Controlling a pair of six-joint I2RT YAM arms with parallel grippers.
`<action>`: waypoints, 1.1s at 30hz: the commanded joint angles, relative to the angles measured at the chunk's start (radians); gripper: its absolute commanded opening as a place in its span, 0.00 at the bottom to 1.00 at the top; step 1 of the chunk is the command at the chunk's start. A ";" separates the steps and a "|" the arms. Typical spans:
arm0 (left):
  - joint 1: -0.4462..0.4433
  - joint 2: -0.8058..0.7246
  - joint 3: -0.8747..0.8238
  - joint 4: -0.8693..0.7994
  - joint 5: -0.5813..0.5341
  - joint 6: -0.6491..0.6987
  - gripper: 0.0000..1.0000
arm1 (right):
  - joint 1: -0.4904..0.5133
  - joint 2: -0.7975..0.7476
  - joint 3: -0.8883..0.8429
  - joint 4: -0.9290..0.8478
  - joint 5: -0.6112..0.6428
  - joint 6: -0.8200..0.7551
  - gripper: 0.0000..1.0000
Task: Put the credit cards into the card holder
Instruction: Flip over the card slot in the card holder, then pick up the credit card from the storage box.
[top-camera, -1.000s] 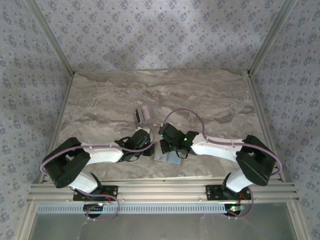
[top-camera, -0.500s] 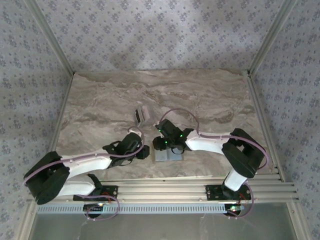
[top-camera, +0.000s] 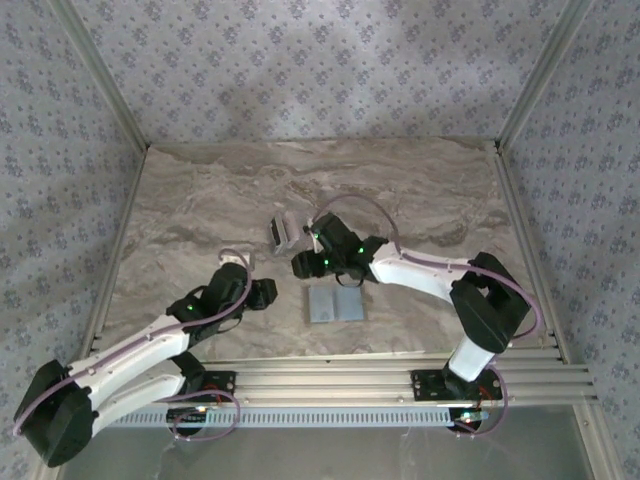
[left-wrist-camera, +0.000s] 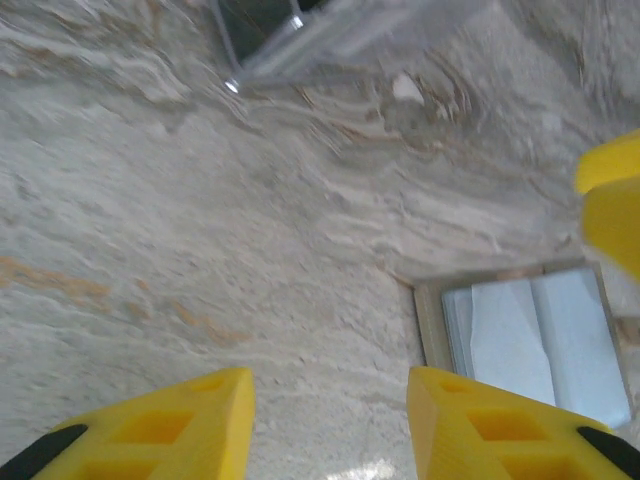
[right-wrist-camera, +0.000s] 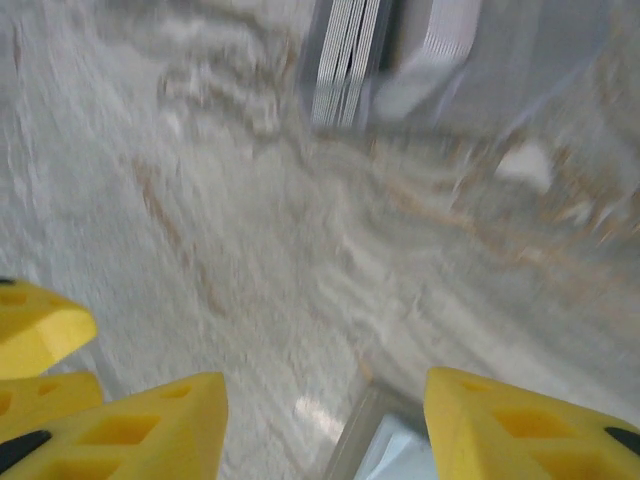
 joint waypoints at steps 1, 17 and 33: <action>0.073 -0.011 0.011 -0.023 0.040 -0.005 0.45 | -0.036 0.055 0.115 -0.098 0.049 -0.069 0.60; 0.339 0.371 0.188 0.213 0.320 0.004 0.48 | -0.118 0.366 0.520 -0.212 -0.026 -0.165 0.59; 0.445 0.692 0.337 0.344 0.453 0.011 0.46 | -0.145 0.493 0.633 -0.222 -0.123 -0.167 0.55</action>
